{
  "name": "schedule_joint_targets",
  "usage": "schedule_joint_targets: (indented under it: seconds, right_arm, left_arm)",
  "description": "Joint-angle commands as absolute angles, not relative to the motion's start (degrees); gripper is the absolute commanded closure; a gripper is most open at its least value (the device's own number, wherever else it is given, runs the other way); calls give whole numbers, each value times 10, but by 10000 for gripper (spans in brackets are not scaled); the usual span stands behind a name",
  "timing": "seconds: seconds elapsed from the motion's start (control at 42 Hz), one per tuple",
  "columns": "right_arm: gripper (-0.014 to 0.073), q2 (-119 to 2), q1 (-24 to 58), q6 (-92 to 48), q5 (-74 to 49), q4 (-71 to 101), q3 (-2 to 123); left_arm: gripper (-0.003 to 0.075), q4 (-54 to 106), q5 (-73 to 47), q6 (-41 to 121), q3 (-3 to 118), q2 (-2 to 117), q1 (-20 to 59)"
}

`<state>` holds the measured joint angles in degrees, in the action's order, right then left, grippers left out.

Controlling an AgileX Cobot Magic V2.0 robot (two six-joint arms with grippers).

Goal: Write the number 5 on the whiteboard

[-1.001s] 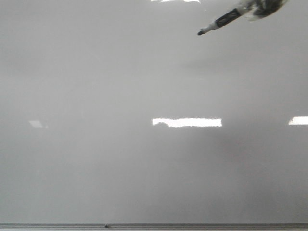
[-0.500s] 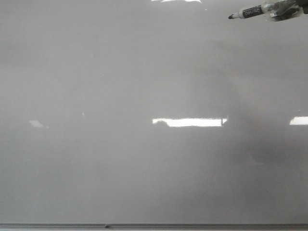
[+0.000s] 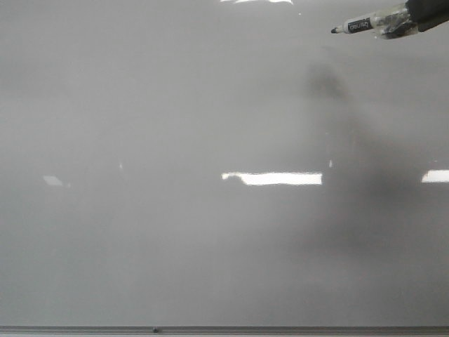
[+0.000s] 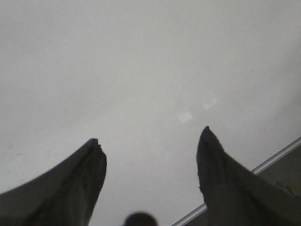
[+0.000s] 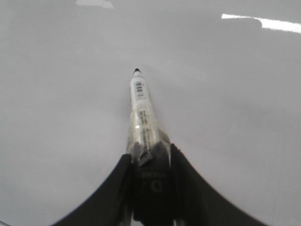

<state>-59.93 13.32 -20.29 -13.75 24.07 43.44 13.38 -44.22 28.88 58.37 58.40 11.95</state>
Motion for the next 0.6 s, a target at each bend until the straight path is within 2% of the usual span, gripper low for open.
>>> schedule_joint_targets:
  seconds: [0.0,0.429,0.572]
  right_arm:
    - [662,-605,135,-204,-100,249,470]
    - [662,-680,135,-212,-99,249,527]
    - [662,-703,135,-212,-136,249,530]
  left_arm:
    - [302,148,-403,283,598,574,118]
    - [302,148,-404,283,598,574,118]
    - [302,148,-404,283,598,574,118]
